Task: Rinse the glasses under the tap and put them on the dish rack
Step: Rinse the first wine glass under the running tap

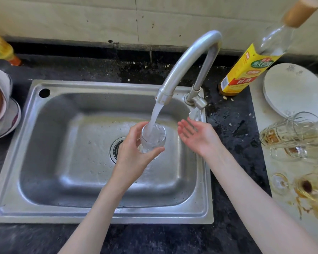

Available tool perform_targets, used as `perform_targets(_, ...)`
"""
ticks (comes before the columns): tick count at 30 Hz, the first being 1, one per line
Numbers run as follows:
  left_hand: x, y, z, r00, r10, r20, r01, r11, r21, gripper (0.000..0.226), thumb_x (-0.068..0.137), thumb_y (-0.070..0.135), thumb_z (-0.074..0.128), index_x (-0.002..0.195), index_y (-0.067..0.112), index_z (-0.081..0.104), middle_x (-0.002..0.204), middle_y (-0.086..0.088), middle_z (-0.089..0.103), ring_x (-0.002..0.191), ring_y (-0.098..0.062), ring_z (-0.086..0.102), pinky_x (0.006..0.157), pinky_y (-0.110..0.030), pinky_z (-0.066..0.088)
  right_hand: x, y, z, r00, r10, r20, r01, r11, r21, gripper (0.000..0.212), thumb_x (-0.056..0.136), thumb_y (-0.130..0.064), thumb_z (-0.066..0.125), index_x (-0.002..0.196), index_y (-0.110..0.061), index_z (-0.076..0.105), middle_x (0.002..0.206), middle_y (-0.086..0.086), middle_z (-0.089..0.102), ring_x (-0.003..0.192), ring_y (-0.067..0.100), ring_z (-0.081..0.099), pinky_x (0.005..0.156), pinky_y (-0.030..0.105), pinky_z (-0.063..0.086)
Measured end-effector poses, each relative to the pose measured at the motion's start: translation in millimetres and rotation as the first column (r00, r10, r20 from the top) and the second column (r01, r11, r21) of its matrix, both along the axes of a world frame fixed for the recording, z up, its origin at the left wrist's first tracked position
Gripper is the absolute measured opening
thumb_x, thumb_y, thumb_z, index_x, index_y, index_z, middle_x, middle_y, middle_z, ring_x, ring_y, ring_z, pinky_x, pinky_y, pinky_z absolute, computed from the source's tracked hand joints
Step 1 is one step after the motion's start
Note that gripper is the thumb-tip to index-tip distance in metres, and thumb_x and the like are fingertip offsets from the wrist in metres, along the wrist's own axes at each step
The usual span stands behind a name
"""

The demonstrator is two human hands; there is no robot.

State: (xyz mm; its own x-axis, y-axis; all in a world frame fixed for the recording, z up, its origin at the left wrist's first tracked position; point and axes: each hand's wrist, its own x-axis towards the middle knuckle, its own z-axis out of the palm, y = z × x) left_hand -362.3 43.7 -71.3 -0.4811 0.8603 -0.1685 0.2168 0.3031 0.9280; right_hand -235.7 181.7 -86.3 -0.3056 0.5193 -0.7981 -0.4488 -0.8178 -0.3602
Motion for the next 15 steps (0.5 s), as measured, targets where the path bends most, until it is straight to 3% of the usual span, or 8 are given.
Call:
perform_targets(10,7.0,-0.7,16.2,1.0,0.018,0.013,-0.018,1.0,-0.005,0.064,0.064,0.01,0.083,0.103,0.045,0.046,0.105,0.021,0.061,0.094,0.009,0.058,0.085,-0.008,0.042,2.7,2.6,23.2,0.995,-0.073,-0.073,0.064,0.991,-0.115,0.015,0.092,0.003,0.045,0.104,0.003,0.053,0.099,0.014,0.055,0.087,0.024,0.057,0.081,0.032,0.049)
perform_targets(15,7.0,0.8,23.4,0.999,0.039,0.024,-0.039,0.999,-0.002,0.064,0.064,0.01,0.083,0.103,0.045,0.047,0.107,0.017,0.062,0.095,0.002,0.06,0.087,-0.022,0.048,7.4,8.4,42.7,0.982,-0.138,-0.132,0.118,0.982,-0.149,0.013,0.091,0.003,0.043,0.095,0.007,0.055,0.098,0.017,0.054,0.088,0.026,0.057,0.082,0.031,0.049)
